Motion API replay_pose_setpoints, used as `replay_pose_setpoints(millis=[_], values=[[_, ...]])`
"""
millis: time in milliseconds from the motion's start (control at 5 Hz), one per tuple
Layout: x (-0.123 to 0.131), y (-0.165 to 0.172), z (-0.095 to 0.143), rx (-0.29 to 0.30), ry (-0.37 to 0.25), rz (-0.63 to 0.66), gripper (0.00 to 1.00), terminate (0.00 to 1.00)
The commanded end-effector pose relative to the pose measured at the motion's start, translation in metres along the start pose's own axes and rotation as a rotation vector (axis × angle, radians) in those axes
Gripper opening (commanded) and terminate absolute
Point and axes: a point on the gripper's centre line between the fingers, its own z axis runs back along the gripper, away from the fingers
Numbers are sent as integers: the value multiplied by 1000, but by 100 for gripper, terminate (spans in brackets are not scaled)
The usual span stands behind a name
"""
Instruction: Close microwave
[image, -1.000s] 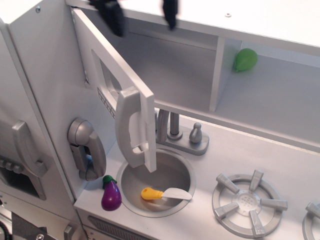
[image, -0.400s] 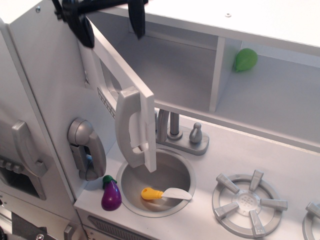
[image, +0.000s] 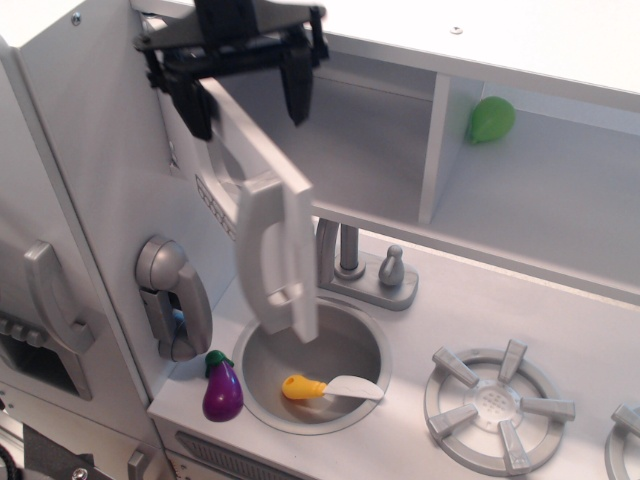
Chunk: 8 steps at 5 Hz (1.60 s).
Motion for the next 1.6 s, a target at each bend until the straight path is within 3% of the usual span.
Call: replay_pose_setpoints(millis=[0, 200, 400, 600, 800, 1000, 1200, 1400], values=[[-6, -28, 7, -125, -16, -84, 100, 0], [-7, -40, 29, -231, 7, -106, 100, 0], [-17, -19, 59, -314, 53, -185, 100, 0], [-20, 18, 80, -326, 66, -206, 100, 0], [-20, 45, 78, -191, 66, -224, 100, 0], [-12, 43, 49, -49, 23, -187, 100, 0], [-2, 28, 16, -32, 11, -211, 100, 0], [-1, 10, -5, -83, 17, -255, 100, 0]])
